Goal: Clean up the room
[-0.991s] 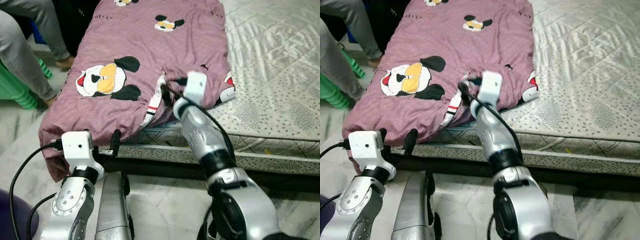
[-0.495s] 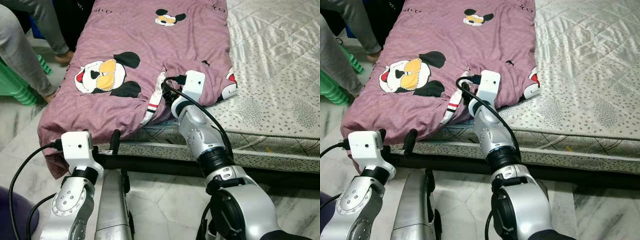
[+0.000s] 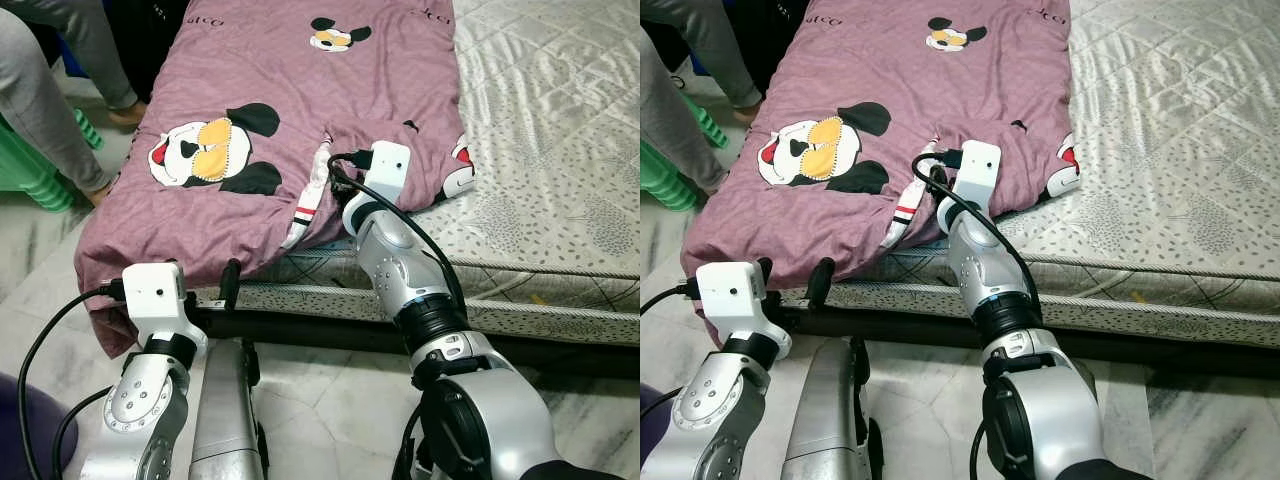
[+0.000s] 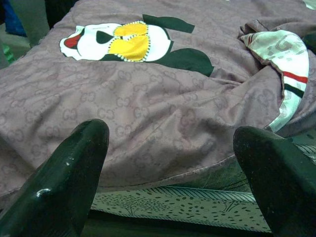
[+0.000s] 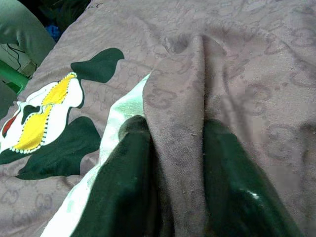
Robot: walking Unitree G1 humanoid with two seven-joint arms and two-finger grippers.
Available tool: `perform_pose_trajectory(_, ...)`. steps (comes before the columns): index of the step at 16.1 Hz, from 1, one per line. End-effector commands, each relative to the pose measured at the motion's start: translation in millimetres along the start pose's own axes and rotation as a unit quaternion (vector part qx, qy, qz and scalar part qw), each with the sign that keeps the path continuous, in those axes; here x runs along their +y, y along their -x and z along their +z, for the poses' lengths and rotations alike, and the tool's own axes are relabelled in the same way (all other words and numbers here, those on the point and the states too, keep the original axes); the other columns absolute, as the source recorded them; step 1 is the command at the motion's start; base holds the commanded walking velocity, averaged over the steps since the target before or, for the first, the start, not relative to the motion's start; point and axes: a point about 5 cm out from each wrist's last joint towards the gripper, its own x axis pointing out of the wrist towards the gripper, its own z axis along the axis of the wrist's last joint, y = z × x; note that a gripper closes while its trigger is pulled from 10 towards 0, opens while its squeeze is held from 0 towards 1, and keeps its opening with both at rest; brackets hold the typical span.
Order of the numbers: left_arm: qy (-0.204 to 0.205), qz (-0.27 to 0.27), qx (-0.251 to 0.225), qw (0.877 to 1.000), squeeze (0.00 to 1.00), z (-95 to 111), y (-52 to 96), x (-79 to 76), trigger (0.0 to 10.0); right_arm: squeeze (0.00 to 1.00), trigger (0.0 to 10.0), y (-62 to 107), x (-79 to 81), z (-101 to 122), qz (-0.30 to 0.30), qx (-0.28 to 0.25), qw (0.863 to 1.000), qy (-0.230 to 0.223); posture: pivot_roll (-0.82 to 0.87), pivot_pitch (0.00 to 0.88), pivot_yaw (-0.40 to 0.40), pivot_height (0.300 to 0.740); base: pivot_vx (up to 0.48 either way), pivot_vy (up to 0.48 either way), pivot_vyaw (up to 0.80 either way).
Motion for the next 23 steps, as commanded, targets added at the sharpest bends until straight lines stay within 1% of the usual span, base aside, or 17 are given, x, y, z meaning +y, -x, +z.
perform_pose_trajectory(1,-0.002,0.008,0.007,1.0,0.0,0.4,4.9,3.3,10.0,0.0,0.0,-2.6,11.7,-2.2,0.007,0.002,1.0,-0.007,0.14,0.278,0.055,0.5,0.0,0.0,0.0)
perform_pose_trajectory(2,-0.004,0.018,0.007,1.0,0.0,3.4,6.4,4.2,10.0,0.0,0.0,-2.1,2.1,-18.2,-0.054,0.026,0.998,0.031,0.17,0.288,0.044,0.5,0.0,0.0,0.0)
perform_pose_trajectory(3,-0.005,0.021,0.006,1.0,0.0,4.6,6.3,4.7,10.0,0.0,0.0,-0.8,-3.4,-24.3,-0.079,0.034,0.995,0.049,0.17,0.287,0.043,0.5,0.0,0.0,0.0)
perform_pose_trajectory(7,-0.003,0.021,0.002,1.0,0.0,5.4,1.9,4.3,10.0,0.0,0.0,-2.2,-9.0,-17.0,-0.087,0.018,0.995,0.039,0.17,0.275,0.041,0.5,0.0,0.0,0.0)
perform_pose_trajectory(9,-0.003,0.023,-0.001,1.0,0.0,7.5,-2.4,5.2,10.0,0.0,0.0,-1.9,-31.5,-6.5,-0.124,-0.012,0.992,0.03,0.16,0.263,0.041,0.5,0.0,0.0,0.0)
perform_pose_trajectory(10,-0.003,0.023,-0.002,1.0,0.0,7.6,-2.6,5.3,10.0,0.0,0.0,-1.1,-36.7,-5.2,-0.131,-0.017,0.991,0.03,0.16,0.262,0.041,0.5,0.0,0.0,0.0)
perform_pose_trajectory(11,-0.003,0.023,-0.005,1.0,0.0,8.1,-4.0,5.1,10.0,0.0,0.0,3.8,-60.6,-2.0,-0.163,-0.03,0.986,0.033,0.15,0.254,0.042,0.5,0.0,0.0,0.0)
perform_pose_trajectory(12,-0.003,0.023,-0.005,1.0,0.0,8.2,-4.9,5.3,10.0,0.0,0.0,7.0,-71.9,-2.2,-0.177,-0.032,0.983,0.032,0.15,0.25,0.043,0.5,0.0,0.0,0.0)
perform_pose_trajectory(13,-0.003,0.023,-0.006,1.0,0.0,8.0,-5.7,5.7,10.0,0.0,0.0,13.2,-88.1,-3.3,-0.199,-0.038,0.979,0.034,0.14,0.244,0.046,0.5,0.0,0.0,0.0)
perform_pose_trajectory(14,-0.003,0.023,-0.006,1.0,0.0,7.7,-6.7,6.2,10.0,0.0,0.0,24.7,-110.4,-8.6,-0.228,-0.04,0.972,0.04,0.14,0.24,0.047,0.5,0.0,0.0,0.0)
perform_pose_trajectory(15,-0.003,0.022,-0.007,1.0,0.0,8.0,-7.4,6.3,10.0,0.0,0.0,29.9,-118.3,-12.0,-0.237,-0.038,0.97,0.038,0.13,0.237,0.049,0.5,0.0,0.0,0.0)
perform_pose_trajectory(16,-0.004,0.021,-0.008,1.0,0.0,8.5,-8.8,6.7,10.0,0.0,0.0,44.7,-131.2,-21.0,-0.252,-0.029,0.966,0.041,0.13,0.232,0.055,0.5,0.0,0.0,0.0)
perform_pose_trajectory(17,-0.004,0.02,-0.008,1.0,0.0,8.3,-9.8,7.3,10.0,0.0,0.0,49.5,-133.7,-24.3,-0.256,-0.025,0.966,0.042,0.12,0.23,0.057,0.5,0.0,0.0,0.0)
perform_pose_trajectory(18,-0.005,0.018,-0.008,1.0,0.0,8.4,-10.7,7.3,10.0,0.0,0.0,62.2,-137.6,-31.5,-0.259,-0.015,0.965,0.045,0.11,0.227,0.06,0.5,0.0,0.0,0.0)
perform_pose_trajectory(20,-0.005,0.012,-0.007,1.0,0.0,7.6,-12.5,6.5,10.0,0.0,0.0,94.5,-138.4,-45.5,-0.261,0.012,0.964,0.046,0.1,0.223,0.065,0.5,0.0,0.0,0.0)
perform_pose_trajectory(22,-0.004,0.007,-0.008,1.0,0.0,7.3,-14.4,5.0,10.0,0.0,0.0,116.5,-139.2,-50.5,-0.265,0.025,0.963,0.051,0.09,0.219,0.067,0.5,0.0,0.0,0.0)
perform_pose_trajectory(23,-0.003,0.004,-0.007,1.0,0.0,6.9,-15.1,4.3,10.0,0.0,0.0,138.5,-141.4,-53.0,-0.273,0.042,0.96,0.05,0.08,0.217,0.069,0.5,0.0,0.0,0.0)
